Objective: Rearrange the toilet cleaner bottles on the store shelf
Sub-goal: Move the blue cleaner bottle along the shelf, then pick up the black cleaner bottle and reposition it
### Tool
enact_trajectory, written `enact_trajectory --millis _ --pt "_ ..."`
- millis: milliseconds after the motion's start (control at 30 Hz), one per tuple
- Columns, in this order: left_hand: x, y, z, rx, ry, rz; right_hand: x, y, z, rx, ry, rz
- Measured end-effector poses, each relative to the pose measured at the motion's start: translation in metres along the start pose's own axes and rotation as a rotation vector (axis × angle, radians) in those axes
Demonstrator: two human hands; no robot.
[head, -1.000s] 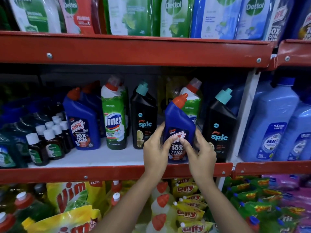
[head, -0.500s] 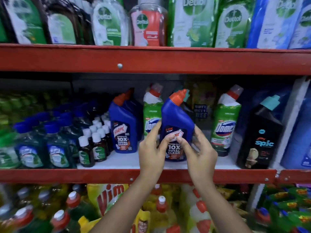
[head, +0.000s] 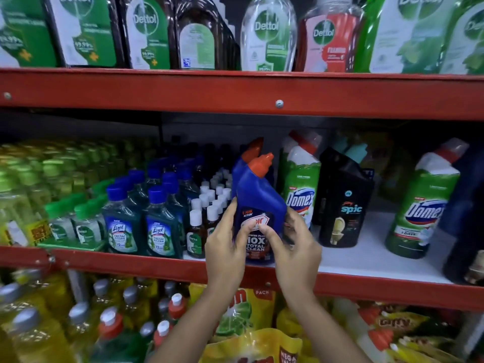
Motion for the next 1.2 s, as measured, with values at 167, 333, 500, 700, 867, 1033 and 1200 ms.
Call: enact_trajectory --millis 167,333,500,700,867,1033,1200 --pt "-0.005 0.017 0.005 -0.010 0.028 -0.004 0.016 -0.003 -0.005 -0.007 0.010 -0.035" --pt "-0.006 0.018 0.007 0.004 0.044 0.001 0.019 -0.002 -0.005 -0.029 -0.005 -0.116" --pt "0.002 0.014 -0.003 0.022 0.057 0.085 0.020 -0.004 -0.003 -0.108 0.081 -0.281" --pt "0.030 -0.022 -0.027 0.220 0.056 0.266 -0.017 0.008 -0.005 -0.380 0.098 -0.580" --pt "0.098 -0.055 -0.055 0.437 0.178 0.483 -0.083 -0.009 0.013 -0.486 0.014 -0.836" --pt "0.163 -0.089 -0.082 0.512 0.248 0.466 -0.159 -0.034 0.034 -0.441 -0.072 -0.987" --pt "0.229 -0.125 -0.107 0.549 0.333 0.391 -0.228 -0.057 0.055 -0.382 -0.148 -1.029"
Point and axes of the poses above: each hand's wrist, its own z-axis towards the middle knuckle, its own x-axis out of the palm, y = z × x, the point moved 9 cm from there along z, towards the middle knuckle, and after that the axes turned 4 degrees about -y, right-handed, at the moved point
